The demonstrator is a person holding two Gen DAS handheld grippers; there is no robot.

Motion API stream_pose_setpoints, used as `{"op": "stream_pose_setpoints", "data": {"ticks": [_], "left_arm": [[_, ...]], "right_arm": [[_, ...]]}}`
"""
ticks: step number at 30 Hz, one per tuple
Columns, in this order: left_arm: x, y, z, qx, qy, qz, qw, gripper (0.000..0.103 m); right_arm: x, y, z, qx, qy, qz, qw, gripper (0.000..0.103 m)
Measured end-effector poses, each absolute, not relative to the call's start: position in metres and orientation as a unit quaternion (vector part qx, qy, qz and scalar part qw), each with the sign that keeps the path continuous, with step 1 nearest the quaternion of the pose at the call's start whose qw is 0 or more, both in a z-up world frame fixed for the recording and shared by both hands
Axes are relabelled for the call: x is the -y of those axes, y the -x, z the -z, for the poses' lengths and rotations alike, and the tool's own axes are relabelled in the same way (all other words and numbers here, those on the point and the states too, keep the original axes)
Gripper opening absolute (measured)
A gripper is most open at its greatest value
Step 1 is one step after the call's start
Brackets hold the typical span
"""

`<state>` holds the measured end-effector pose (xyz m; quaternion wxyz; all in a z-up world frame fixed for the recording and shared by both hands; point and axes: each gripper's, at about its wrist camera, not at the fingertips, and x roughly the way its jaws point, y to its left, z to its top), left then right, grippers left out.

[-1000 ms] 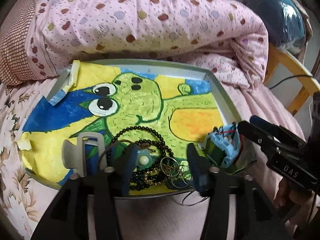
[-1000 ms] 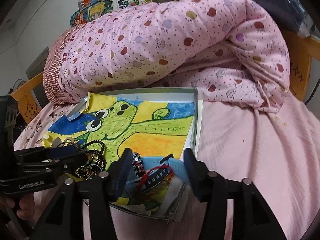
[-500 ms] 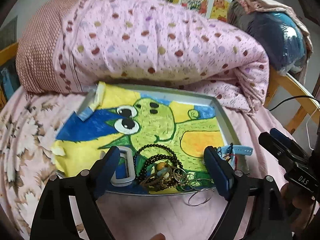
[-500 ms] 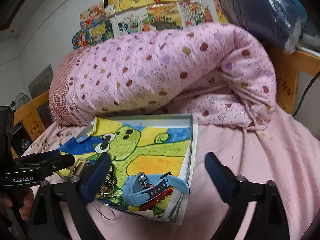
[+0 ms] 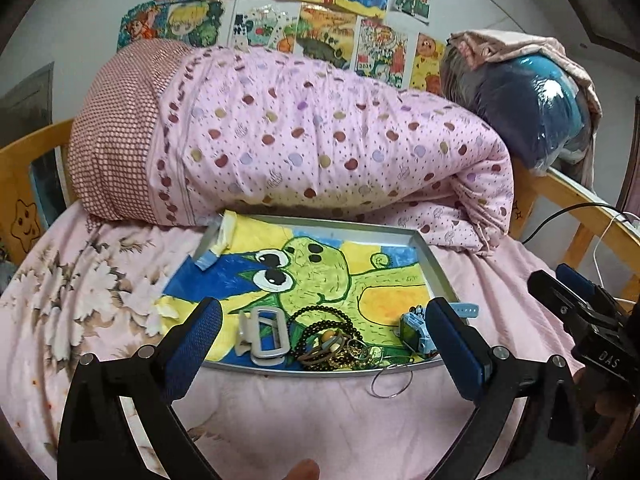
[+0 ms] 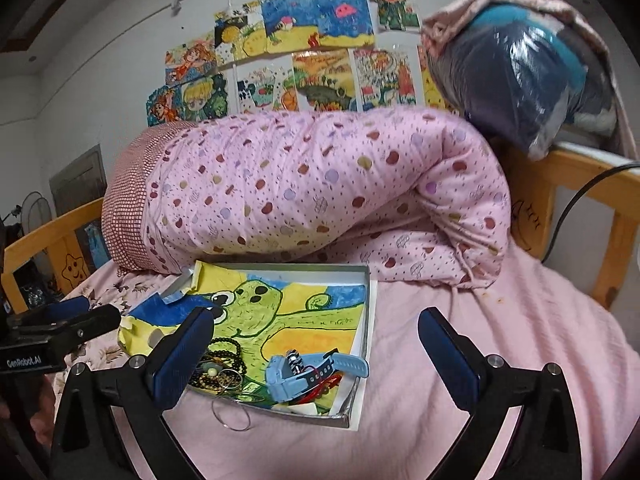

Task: Organize jewelry

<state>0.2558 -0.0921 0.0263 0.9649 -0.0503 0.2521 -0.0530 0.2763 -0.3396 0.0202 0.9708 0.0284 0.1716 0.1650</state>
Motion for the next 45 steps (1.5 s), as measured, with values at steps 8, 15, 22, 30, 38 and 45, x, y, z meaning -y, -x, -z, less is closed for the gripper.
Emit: {"op": "stream_pose_setpoints", "data": {"ticks": [8,15,22,30,38,45], "left_arm": [[0.082,-0.215,-0.035,-0.234,0.049,0.041,0.970,0.100],[0.071,-0.173,-0.035,-0.225,0.047,0.024,0.973,0.100],[0.061,-0.142,-0.040,-0.208,0.046,0.024,0.977,0.100],[0.051,-0.115,-0.040,-0.199,0.048,0.019,0.979,0.100],[0.048,-0.089,-0.040,-0.184,0.032,0.007,0.982,0.100],[0.045,-0.077,-0.039,-0.178,0.026,0.003,0.984,0.100]], "right_arm": [[0.331,-0.227,-0.031,-0.147,-0.018,-0.160,0.976,0.103],[0.325,-0.194,-0.037,-0.136,-0.033,-0.155,0.978,0.103],[0.319,-0.166,-0.037,-0.134,-0.036,-0.150,0.979,0.103],[0.314,-0.138,-0.040,-0.126,-0.037,-0.147,0.980,0.103],[0.306,-0.118,-0.036,-0.138,-0.032,-0.142,0.980,0.103],[0.302,-0.101,-0.034,-0.138,-0.039,-0.133,0.981,0.103]]}}
